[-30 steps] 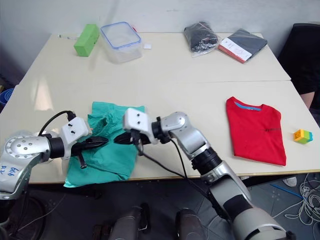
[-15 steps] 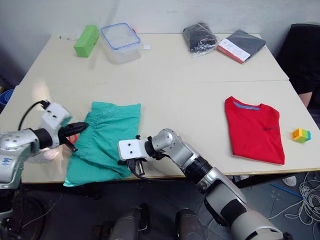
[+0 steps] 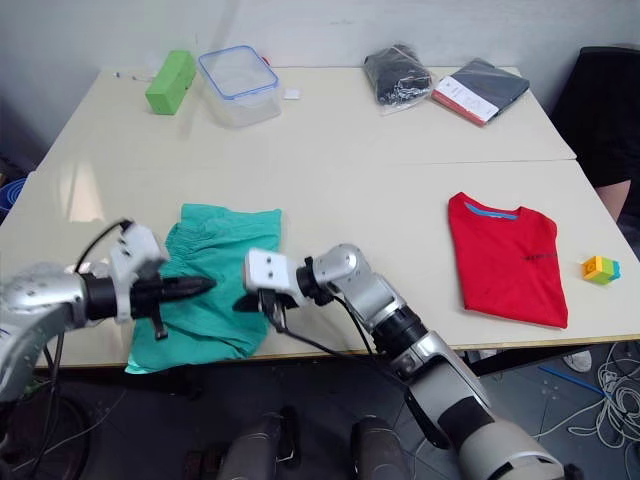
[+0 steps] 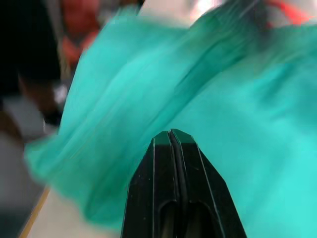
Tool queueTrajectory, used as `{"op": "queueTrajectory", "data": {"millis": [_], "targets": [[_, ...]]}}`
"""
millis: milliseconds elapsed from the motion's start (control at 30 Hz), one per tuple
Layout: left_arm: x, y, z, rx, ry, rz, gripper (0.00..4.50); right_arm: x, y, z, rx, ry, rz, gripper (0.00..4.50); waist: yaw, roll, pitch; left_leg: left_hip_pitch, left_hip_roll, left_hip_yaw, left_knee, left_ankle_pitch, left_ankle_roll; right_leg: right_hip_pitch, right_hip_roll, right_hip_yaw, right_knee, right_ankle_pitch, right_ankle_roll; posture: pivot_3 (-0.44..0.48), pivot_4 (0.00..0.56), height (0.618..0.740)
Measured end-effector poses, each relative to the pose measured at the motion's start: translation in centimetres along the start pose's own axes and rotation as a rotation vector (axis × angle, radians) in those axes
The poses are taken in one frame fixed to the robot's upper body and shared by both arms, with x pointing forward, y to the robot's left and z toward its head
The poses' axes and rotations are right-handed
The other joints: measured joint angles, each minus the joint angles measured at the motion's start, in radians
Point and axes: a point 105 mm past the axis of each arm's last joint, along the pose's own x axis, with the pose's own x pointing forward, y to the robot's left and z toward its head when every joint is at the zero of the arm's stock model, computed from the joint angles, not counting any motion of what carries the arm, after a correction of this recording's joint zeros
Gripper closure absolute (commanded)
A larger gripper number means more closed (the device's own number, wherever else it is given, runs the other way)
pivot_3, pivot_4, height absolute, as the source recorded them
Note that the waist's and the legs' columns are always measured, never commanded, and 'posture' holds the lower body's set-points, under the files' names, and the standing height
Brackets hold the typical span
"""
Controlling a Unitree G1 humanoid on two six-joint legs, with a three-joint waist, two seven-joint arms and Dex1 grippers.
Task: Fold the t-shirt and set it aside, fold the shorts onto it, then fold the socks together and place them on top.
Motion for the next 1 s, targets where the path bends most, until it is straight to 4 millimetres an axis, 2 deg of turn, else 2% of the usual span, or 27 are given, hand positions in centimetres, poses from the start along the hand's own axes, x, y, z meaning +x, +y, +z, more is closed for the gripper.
{"op": "queueTrajectory", "data": {"millis": [67,133,167,300,367,467,533,567,667,767,833,933,1000], "targets": [[0.5,0.8,-1.7,0.004,0.050,0.053,4.50,-0.1,-1.6,1.9,0.017,-0.047,-0.055,4.47,0.001,0.000,0.000,0.000,0.000,0.000,0.000,0.000,0.000,0.000,0.000,0.000,0.000,0.000,0.000,0.000,0.150,0.740],[0.8,1.1,-1.7,0.038,0.028,0.084,4.50,-0.1,-3.1,2.0,0.030,-0.037,-0.121,4.47,0.004,0.000,0.000,0.001,-0.001,0.000,-0.001,0.000,0.000,0.001,-0.001,0.000,0.000,0.000,0.000,0.000,0.150,0.740],[1.0,1.2,-1.8,0.038,0.012,0.095,4.50,0.3,-4.0,1.2,0.020,0.007,-0.174,4.47,0.004,0.000,-0.001,0.002,-0.001,0.000,-0.001,0.000,0.000,0.001,-0.002,0.000,0.000,0.000,0.000,0.000,0.150,0.740],[1.5,1.0,-2.1,0.022,-0.035,0.128,4.50,0.8,-6.5,-4.5,-0.060,0.282,-0.402,4.47,0.005,0.000,-0.001,0.002,-0.002,0.000,0.000,0.000,0.001,0.001,-0.003,0.000,0.001,0.000,0.000,0.000,0.150,0.740],[1.5,1.0,-2.2,0.018,-0.040,0.135,4.50,0.2,-7.8,-4.6,-0.130,0.323,-0.492,4.47,0.005,0.001,-0.001,0.002,-0.002,0.000,0.000,0.001,0.001,0.000,-0.003,0.000,0.002,0.000,0.000,0.000,0.150,0.740],[1.5,0.9,-2.4,0.012,-0.050,0.144,4.50,-2.2,-10.3,-3.6,-0.129,0.325,-0.644,4.47,0.005,0.001,-0.001,0.002,-0.002,0.000,0.000,0.002,0.001,0.000,-0.003,0.000,0.003,0.000,0.000,0.000,0.150,0.740],[1.4,0.8,-2.4,0.012,-0.053,0.148,4.50,-4.0,-11.3,-3.1,-0.078,0.287,-0.698,4.47,0.004,0.001,-0.001,0.002,-0.002,0.000,-0.001,0.002,0.001,0.000,-0.003,0.000,0.003,0.000,0.000,0.000,0.150,0.740],[1.4,0.9,-2.2,0.013,-0.061,0.150,4.50,-4.8,-11.4,-3.0,0.005,0.251,-0.688,4.47,0.004,0.001,-0.001,0.002,-0.002,0.000,-0.001,0.002,0.001,0.000,-0.003,0.000,0.003,0.000,0.000,0.000,0.150,0.740],[1.5,0.8,-1.9,-0.005,-0.100,0.143,4.50,-5.7,-10.3,-2.7,0.265,0.152,-0.562,4.47,0.004,0.001,-0.001,0.001,-0.001,0.000,-0.002,0.002,0.001,0.000,-0.002,0.000,0.004,0.000,0.000,0.000,0.150,0.740],[2.0,0.6,-0.7,-0.035,-0.168,0.108,4.50,-6.5,-7.6,-1.7,0.484,0.075,-0.380,3.90,0.010,0.001,-0.001,-0.002,-0.002,-0.002,-0.001,0.002,0.001,-0.001,-0.002,0.000,0.004,0.000,0.000,0.000,0.150,0.740],[1.6,0.9,0.4,-0.031,-0.213,0.098,4.50,-7.5,-5.8,-1.8,0.621,0.068,-0.307,3.20,0.012,0.001,-0.001,-0.003,-0.002,-0.003,-0.001,0.001,0.002,-0.001,-0.002,0.000,0.002,0.000,0.000,0.000,0.150,0.740],[0.8,1.1,2.0,-0.034,-0.282,0.075,3.86,-8.2,-3.1,-2.5,0.786,0.078,-0.234,2.13,0.007,0.001,-0.001,-0.003,-0.002,-0.002,-0.001,0.001,0.002,-0.001,-0.002,0.000,-0.001,0.000,0.000,0.000,0.150,0.740],[0.3,0.2,3.3,-0.027,-0.326,0.010,3.28,-7.9,-2.0,-2.9,0.868,0.091,-0.211,1.46,-0.002,0.001,-0.001,-0.003,-0.001,0.000,-0.003,0.002,0.001,-0.002,-0.001,0.000,-0.001,0.000,0.000,0.000,0.150,0.740]]}}
